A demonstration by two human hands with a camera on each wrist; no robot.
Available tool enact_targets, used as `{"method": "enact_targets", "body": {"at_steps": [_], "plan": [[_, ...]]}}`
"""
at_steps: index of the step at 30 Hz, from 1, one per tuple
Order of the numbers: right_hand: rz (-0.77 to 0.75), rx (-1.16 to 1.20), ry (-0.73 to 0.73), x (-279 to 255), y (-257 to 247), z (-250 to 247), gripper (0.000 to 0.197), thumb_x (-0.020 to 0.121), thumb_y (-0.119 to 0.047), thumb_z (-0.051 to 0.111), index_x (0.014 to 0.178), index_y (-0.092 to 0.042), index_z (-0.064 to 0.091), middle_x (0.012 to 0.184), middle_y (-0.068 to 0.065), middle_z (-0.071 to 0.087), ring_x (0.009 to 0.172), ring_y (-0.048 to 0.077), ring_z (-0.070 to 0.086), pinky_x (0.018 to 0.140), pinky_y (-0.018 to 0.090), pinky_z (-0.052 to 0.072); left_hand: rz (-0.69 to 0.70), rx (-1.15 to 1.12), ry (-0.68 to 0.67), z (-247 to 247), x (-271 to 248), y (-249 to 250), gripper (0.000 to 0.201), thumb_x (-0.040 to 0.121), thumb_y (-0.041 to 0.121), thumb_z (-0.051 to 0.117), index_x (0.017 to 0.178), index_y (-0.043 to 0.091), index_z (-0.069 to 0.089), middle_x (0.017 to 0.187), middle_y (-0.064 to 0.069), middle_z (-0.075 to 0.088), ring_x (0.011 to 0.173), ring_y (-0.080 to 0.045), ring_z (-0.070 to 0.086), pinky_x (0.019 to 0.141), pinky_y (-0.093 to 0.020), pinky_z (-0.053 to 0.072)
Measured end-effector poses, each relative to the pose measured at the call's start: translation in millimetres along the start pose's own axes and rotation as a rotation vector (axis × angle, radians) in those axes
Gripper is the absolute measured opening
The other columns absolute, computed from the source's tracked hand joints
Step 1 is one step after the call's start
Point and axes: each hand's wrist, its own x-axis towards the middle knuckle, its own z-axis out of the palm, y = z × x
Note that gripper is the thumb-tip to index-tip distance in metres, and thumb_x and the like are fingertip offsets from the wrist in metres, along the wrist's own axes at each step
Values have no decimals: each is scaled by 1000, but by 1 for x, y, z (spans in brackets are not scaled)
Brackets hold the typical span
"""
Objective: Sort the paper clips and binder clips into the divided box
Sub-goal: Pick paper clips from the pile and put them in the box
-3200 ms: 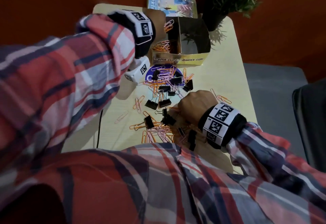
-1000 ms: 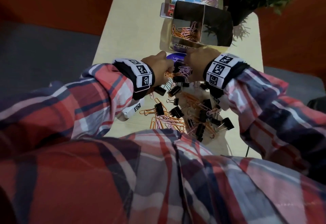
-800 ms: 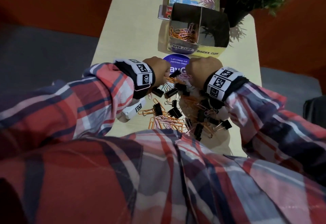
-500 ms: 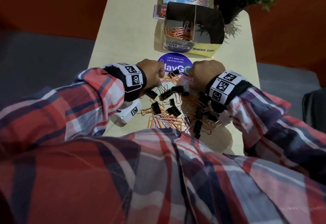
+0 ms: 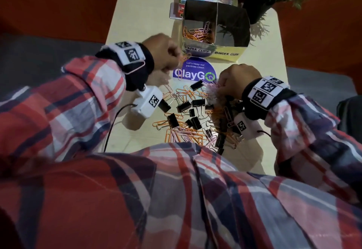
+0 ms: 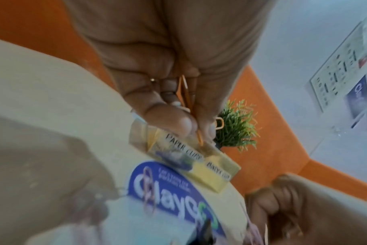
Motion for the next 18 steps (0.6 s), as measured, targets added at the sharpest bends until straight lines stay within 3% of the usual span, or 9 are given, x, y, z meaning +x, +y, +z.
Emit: {"method": "enact_targets", "body": {"at_steps": [2,4,6,10,14,18], "plan": [[4,69,-7,-1,3,-1,16,73,-39,75,77,-24,69,81,-2,67,77,20,55,63,25,36,23,22,34,-7,13,12,7,85,9,66,92,10,66,78,2,65,62,-8,59,57,-19,53],[6,111,-4,-2,5,-1,17,75,-41,75,75,-25,69,72,-6,62,77,19,58,58,24,36,65,97,78,-11,28,24,8,85,10,66,92,12,67,83,0,66,68,-13,60,69,-28,56],[7,132,6,-3,7,0,12,77,-36,75,72,-28,67,69,-9,59,78,18,58,56,23,34,116,224,141,-13,43,34,10,85,13,66,94,14,69,92,-2,67,79,-16,60,80,-28,51],[11,174,19,-3,12,1,16,78,-36,74,69,-30,62,71,-10,58,76,16,58,59,23,36,162,366,218,-7,67,48,17,87,13,62,102,9,69,109,-8,68,91,-19,60,78,-25,41],[30,240,27,-4,15,2,13,78,-35,75,73,-30,64,75,-9,61,78,16,57,65,23,37,193,464,188,3,76,50,9,89,21,60,94,20,67,110,-10,69,105,-28,60,87,-30,41],[62,315,26,-6,14,1,11,78,-29,75,76,-28,64,79,-6,63,80,16,58,68,25,38,192,424,217,9,73,38,28,85,29,65,112,19,64,124,-10,55,114,-27,53,92,-37,44]]}}
